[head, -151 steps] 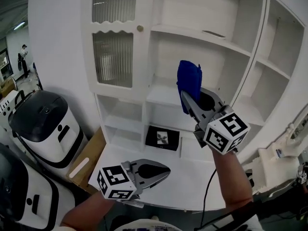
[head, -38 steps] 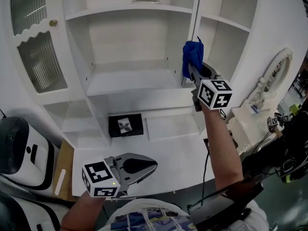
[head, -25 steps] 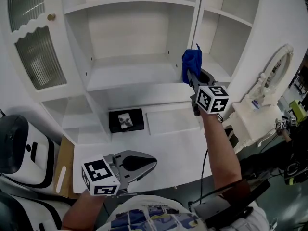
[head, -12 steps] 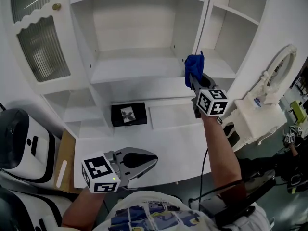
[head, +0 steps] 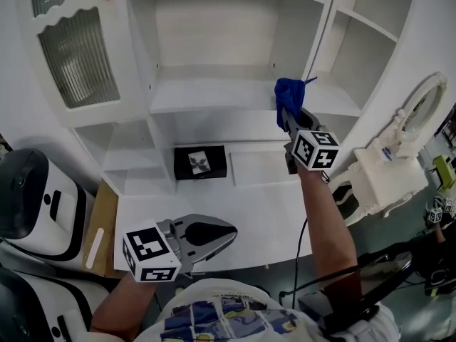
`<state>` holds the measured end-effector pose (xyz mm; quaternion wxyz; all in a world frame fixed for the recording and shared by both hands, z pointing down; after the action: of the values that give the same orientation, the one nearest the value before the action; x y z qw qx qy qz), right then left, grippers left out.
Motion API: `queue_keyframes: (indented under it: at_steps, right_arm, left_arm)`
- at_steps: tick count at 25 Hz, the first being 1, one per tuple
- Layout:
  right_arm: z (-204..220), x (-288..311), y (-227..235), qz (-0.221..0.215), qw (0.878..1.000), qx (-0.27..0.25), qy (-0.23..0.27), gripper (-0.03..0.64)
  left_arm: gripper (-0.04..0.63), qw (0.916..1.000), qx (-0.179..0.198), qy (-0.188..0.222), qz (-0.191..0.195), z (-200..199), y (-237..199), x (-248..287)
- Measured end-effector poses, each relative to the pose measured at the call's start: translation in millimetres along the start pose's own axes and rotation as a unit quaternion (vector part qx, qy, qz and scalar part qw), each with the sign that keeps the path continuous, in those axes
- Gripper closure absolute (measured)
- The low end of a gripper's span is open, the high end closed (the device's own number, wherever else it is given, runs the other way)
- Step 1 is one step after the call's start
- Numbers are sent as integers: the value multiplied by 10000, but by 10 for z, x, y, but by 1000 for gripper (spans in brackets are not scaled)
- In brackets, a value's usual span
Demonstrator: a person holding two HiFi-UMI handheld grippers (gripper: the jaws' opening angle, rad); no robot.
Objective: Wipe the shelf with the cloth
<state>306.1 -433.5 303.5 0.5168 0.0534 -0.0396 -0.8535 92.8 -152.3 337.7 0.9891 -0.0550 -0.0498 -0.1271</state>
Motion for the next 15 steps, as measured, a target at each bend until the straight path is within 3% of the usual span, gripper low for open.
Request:
queue_keyframes:
  at_steps: [15]
  right_arm:
    - [116,214,-786,-398,9990,160,79,548]
  left_arm:
    - [593,9997,40,95,-243,93,73,-526]
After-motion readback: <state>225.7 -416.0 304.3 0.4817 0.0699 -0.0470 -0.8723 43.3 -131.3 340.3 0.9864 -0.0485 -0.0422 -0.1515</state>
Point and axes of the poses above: the fingertips, and each gripper's own axes: x forward along the fingers, y to its right, z out of its underside, the point moved 6 cm from there along -x, backward along the fingers, and after that the axes turned 8 degrees about x, right-handed, at the moved point
